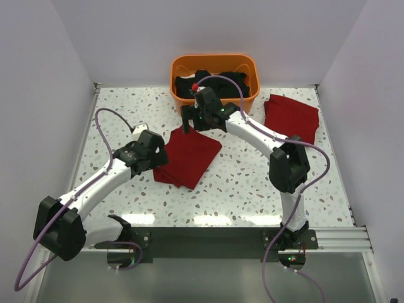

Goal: Fold and stack the t-shirts
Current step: Fold the tshirt

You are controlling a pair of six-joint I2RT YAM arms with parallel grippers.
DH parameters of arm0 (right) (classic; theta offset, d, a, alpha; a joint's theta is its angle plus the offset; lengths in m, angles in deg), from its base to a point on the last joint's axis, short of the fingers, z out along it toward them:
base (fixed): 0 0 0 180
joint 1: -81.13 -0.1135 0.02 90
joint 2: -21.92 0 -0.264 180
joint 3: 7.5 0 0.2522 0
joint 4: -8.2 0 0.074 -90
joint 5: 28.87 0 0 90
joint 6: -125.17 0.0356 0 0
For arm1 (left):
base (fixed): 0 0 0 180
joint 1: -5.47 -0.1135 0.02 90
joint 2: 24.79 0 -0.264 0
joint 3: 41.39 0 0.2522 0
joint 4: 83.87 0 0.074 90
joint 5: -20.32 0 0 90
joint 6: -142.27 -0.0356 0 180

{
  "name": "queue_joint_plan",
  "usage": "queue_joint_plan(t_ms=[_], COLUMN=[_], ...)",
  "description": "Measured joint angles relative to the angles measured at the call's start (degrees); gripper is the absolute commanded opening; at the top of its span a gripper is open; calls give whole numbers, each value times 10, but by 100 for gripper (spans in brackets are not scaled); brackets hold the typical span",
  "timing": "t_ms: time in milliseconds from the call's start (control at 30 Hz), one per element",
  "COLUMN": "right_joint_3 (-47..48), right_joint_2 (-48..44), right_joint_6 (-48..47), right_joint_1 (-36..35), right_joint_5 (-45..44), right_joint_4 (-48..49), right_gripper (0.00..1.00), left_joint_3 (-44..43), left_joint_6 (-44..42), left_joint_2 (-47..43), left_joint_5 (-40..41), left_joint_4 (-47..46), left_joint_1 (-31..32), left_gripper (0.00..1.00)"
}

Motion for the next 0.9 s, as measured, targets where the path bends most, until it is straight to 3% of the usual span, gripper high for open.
queue_joint_plan(t_ms=[267,667,900], right_joint_3=[-143,-161,-288], right_joint_2=[-89,-3,-44], right_joint_6=[-30,-76,-43], right_joint_1=[-6,-6,-10], right_joint_5=[22,26,27], right_joint_4=[42,71,141], right_gripper=[99,99,99], left_joint_3=[32,61,71], left_joint_6=[17,66,79], left_joint_2=[-4,28,-2], left_joint_5=[-38,-99,-101], left_joint_4=[-16,-68,-63], left_joint_1=[0,0,0], left_gripper=[100,100,100])
